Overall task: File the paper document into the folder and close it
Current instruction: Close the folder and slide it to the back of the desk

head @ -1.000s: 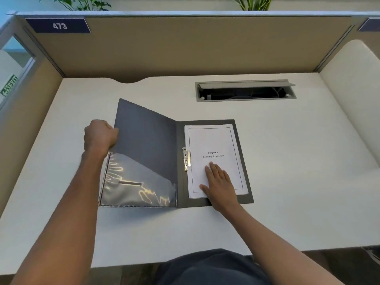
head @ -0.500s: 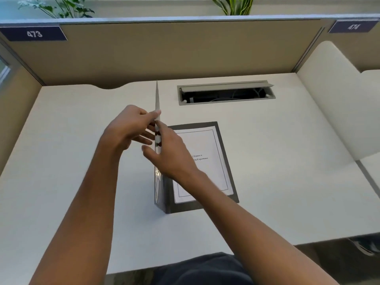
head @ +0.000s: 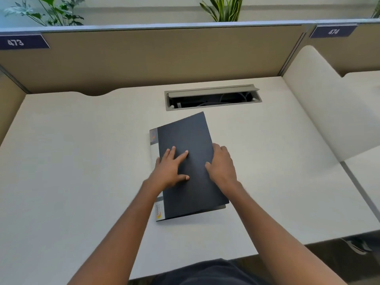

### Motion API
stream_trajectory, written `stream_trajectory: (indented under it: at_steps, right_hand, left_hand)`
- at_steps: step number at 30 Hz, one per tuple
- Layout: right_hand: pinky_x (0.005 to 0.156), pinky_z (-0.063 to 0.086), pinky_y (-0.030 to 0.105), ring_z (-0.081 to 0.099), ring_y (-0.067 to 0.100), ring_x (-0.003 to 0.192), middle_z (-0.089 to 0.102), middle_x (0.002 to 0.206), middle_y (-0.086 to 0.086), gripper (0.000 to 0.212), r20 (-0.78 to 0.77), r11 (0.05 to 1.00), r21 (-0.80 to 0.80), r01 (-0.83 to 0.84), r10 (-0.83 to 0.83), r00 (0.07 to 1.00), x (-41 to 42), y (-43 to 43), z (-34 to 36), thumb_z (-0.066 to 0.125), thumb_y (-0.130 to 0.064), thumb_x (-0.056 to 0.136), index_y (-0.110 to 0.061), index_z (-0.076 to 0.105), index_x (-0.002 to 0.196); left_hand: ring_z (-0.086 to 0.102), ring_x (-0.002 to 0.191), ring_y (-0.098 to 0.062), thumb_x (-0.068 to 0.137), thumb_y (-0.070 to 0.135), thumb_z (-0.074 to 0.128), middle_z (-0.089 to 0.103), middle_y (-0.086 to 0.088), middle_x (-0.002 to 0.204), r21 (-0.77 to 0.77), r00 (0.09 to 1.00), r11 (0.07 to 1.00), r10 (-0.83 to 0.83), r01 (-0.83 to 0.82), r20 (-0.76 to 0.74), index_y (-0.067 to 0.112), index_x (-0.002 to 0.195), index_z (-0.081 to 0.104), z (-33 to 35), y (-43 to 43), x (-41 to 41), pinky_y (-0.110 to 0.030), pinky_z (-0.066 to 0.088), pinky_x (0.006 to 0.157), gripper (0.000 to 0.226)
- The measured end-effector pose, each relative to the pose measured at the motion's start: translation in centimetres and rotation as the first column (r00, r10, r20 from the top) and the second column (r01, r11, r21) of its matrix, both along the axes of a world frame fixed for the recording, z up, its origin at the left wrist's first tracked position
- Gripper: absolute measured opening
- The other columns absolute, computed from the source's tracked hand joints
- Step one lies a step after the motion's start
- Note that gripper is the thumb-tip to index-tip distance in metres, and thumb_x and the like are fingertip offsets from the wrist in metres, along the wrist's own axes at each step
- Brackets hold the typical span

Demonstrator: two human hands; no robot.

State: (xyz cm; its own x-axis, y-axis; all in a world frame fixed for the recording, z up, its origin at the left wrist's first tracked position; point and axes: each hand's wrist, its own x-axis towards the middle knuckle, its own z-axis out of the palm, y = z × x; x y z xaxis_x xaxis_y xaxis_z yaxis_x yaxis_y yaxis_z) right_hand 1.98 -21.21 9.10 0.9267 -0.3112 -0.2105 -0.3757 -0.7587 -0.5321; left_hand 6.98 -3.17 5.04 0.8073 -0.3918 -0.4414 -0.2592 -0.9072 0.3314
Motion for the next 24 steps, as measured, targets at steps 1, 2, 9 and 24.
stream_trajectory:
  at_steps: [1, 2, 9, 24]
  right_hand:
    - [0.092, 0.051, 0.039, 0.056, 0.027, 0.113, 0.052, 0.124, 0.007, 0.049, -0.023, 1.000, 0.001, 0.005, -0.005, 1.000, -0.1, -0.4, -0.9, 0.066, -0.016, 0.089, -0.018, 0.048, 0.134]
    - [0.093, 0.050, 0.039, 0.053, 0.028, 0.117, 0.051, 0.125, 0.008, 0.050, -0.047, 1.000, -0.005, 0.010, -0.010, 0.999, -0.1, -0.7, -1.7, 0.067, -0.018, 0.089, -0.017, 0.047, 0.135]
    - [0.104, 0.047, 0.040, 0.043, 0.031, 0.129, 0.048, 0.135, 0.014, 0.051, -0.184, 0.998, -0.042, -0.053, 0.044, 0.982, -0.6, -1.2, -5.7, 0.066, -0.027, 0.092, -0.009, 0.046, 0.136]
    - [0.117, 0.034, 0.042, 0.019, 0.029, 0.153, 0.014, 0.168, 0.010, 0.078, -0.246, 0.913, -0.251, -0.322, 0.262, 0.933, -1.9, -0.1, -9.3, 0.059, -0.053, 0.094, -0.031, 0.022, 0.159]
  left_hand:
    - [-0.007, 0.161, -0.028, 0.091, 0.052, 0.068, -0.009, -0.007, 0.174, 0.001, 1.000, 1.000, 0.014, -0.014, 0.003, 0.042, 0.163, 0.007, -0.8, -0.5, -0.3, -0.054, 0.006, 0.129, 0.096]
    - [-0.007, 0.161, -0.027, 0.091, 0.051, 0.068, -0.009, -0.007, 0.174, 0.000, 1.000, 1.000, 0.028, -0.028, 0.002, 0.040, 0.164, 0.007, -1.5, -0.9, -0.5, -0.053, 0.006, 0.129, 0.096]
    - [-0.009, 0.161, -0.028, 0.095, 0.044, 0.066, -0.011, -0.010, 0.173, 0.052, 0.997, 0.996, 0.078, -0.078, 0.012, 0.032, 0.165, 0.008, -4.3, -3.3, -1.5, -0.053, 0.006, 0.130, 0.092]
    - [0.014, 0.159, -0.032, 0.099, 0.025, 0.057, 0.014, -0.018, 0.171, -0.185, 0.840, 0.874, 0.484, -0.449, 0.247, 0.019, 0.161, 0.032, -5.4, -0.9, -3.7, -0.044, 0.020, 0.129, 0.067]
